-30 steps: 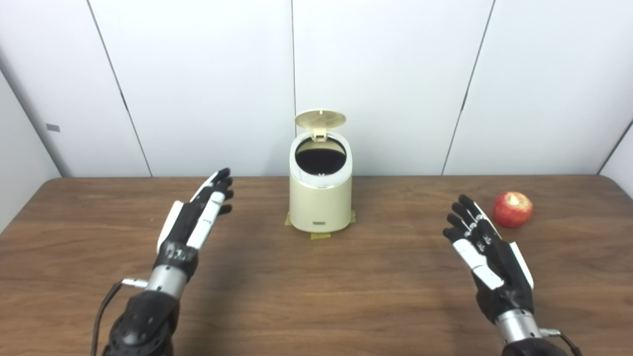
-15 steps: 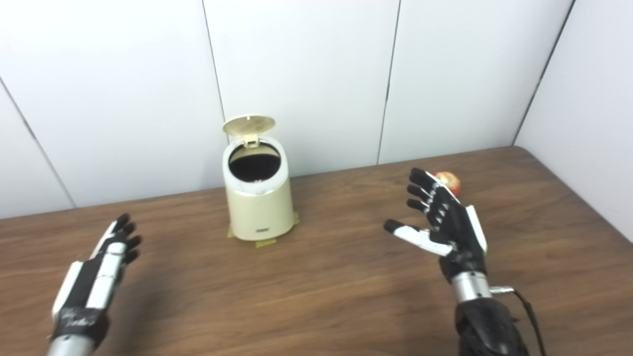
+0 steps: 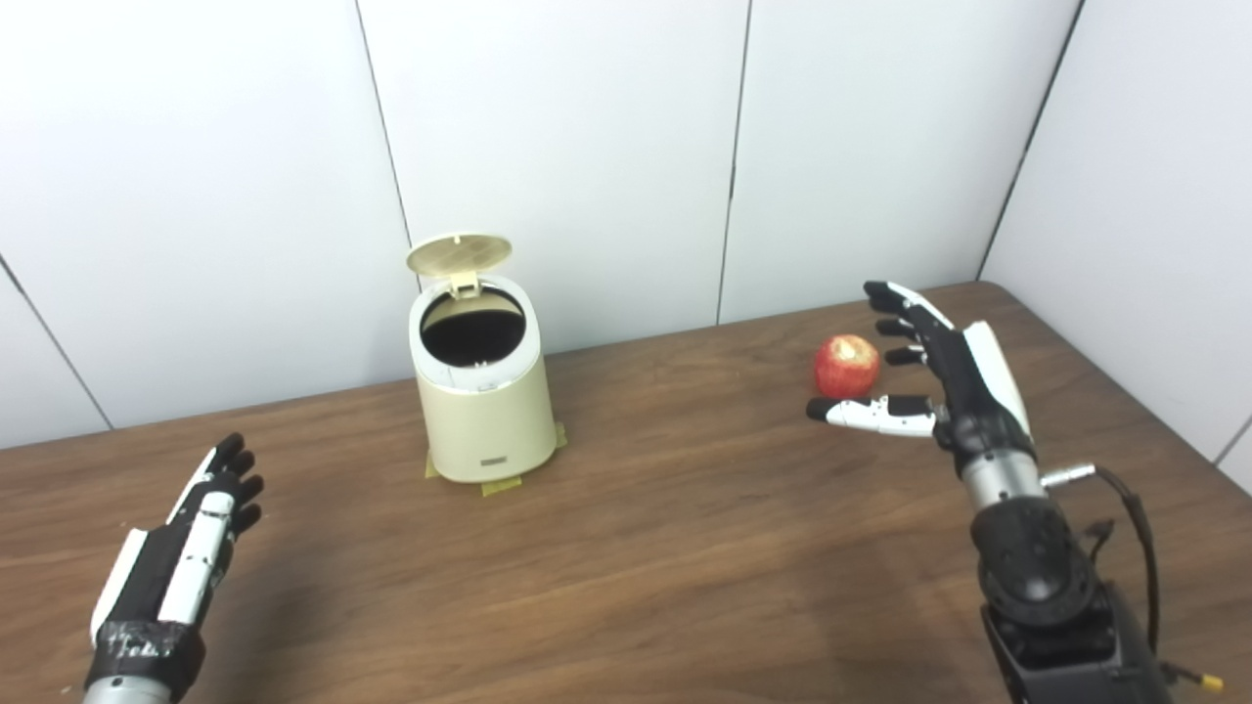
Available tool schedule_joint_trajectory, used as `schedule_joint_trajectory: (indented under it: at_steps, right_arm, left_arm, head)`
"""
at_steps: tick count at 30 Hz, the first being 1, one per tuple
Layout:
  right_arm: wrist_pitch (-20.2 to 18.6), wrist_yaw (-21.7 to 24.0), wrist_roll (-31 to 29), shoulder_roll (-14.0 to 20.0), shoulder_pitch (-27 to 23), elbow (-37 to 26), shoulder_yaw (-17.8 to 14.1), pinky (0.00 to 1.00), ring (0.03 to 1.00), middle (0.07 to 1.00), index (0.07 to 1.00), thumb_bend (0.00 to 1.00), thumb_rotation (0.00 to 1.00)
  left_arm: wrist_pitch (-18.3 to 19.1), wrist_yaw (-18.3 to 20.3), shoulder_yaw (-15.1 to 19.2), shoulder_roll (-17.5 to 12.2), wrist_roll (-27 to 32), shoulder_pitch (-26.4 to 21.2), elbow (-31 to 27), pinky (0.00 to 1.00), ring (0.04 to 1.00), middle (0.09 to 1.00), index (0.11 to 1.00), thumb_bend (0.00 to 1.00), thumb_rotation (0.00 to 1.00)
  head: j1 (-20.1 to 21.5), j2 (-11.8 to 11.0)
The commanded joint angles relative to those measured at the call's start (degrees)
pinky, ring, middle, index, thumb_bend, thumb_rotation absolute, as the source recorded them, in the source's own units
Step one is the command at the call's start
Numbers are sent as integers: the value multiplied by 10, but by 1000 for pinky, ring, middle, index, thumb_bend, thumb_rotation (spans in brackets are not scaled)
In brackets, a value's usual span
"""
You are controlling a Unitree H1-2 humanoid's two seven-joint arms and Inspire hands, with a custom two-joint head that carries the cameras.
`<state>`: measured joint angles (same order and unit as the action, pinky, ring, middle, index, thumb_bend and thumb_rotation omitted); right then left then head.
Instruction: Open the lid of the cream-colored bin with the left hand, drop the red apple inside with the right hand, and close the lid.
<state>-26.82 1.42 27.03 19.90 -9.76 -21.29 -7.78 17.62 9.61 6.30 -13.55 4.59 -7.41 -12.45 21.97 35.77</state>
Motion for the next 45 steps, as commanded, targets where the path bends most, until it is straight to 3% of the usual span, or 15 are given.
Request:
schedule_joint_trajectory:
  at_steps: [1,5,10,14,21,34,45]
  right_arm:
    - [-1,21,27,27,-35,-3,-2,777,883,900,887,865,173]
    - [-1,57,72,57,-63,36,4,806,912,913,902,912,149]
    - [1,60,98,88,-92,94,20,755,902,891,902,941,131]
    - [9,62,142,121,-112,141,61,737,887,887,898,935,156]
    - [5,91,192,157,-160,225,128,774,931,929,883,976,197]
    - [14,123,199,179,-222,325,187,783,947,939,893,950,190]
    - [25,131,183,181,-259,398,198,758,918,911,874,916,160]
  left_arm:
    - [-3,-3,5,-8,7,-13,-20,958,963,976,996,355,897]
    - [5,-1,7,-15,7,-8,-31,968,969,982,1000,341,934]
    - [32,-4,11,-15,10,-3,-53,978,972,982,1000,351,907]
    - [25,0,13,-19,12,0,-54,960,956,974,995,328,918]
    - [57,-2,22,-19,26,0,-73,975,969,983,1000,284,967]
    - [55,-4,24,-23,31,9,-75,966,956,969,995,243,1000]
    - [59,-4,22,-24,33,12,-87,961,954,972,990,258,972]
  head:
    - [1,1]
    - [3,2]
    - [11,1]
    - [14,2]
    - [15,3]
    - [13,5]
    - [12,7]
